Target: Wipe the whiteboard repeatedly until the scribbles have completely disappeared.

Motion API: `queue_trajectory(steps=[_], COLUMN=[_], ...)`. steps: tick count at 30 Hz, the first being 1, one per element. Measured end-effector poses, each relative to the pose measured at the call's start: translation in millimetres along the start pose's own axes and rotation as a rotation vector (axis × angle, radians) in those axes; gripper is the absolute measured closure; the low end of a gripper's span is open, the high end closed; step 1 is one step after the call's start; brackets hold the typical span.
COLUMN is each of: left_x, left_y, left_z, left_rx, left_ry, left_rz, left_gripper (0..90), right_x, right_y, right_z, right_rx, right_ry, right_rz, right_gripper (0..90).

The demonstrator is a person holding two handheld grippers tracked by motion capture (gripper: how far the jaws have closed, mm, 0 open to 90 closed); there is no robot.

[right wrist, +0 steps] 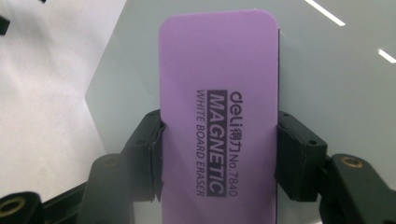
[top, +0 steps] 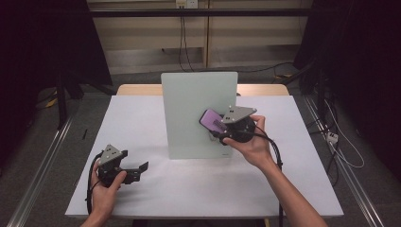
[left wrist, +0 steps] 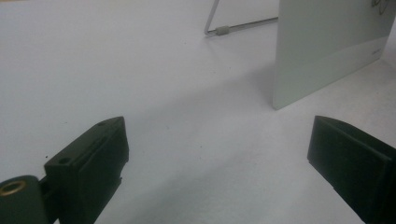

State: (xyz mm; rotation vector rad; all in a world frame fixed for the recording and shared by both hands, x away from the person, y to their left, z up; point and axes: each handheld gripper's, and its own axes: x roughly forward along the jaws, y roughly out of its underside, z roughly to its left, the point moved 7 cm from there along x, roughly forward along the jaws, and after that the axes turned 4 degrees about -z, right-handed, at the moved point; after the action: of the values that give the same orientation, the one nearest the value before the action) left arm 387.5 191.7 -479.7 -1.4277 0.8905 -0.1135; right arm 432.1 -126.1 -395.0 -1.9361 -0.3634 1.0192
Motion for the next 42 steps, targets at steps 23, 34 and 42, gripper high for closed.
queue_trajectory(steps=[23,34,42], left_x=[1.7,1.4,1.1], left_y=[0.3,0.3,0.7], left_z=[-2.4,-1.9,-1.9], left_rx=[0.005,0.004,0.006], left_ry=[0.005,0.004,0.003], left_rz=[0.005,0.005,0.008], left_gripper=[5.4,5.4,5.4], right_x=[8.7,-19.0,-11.6], right_y=[17.3,0.9,22.5], right_z=[15.5,-18.9,-4.2], right_rx=[0.009,0.041,0.042], right_ry=[-0.052,0.057,0.029], right_rz=[0.033,-0.022,0.004], right_gripper=[41.7,41.7,41.6])
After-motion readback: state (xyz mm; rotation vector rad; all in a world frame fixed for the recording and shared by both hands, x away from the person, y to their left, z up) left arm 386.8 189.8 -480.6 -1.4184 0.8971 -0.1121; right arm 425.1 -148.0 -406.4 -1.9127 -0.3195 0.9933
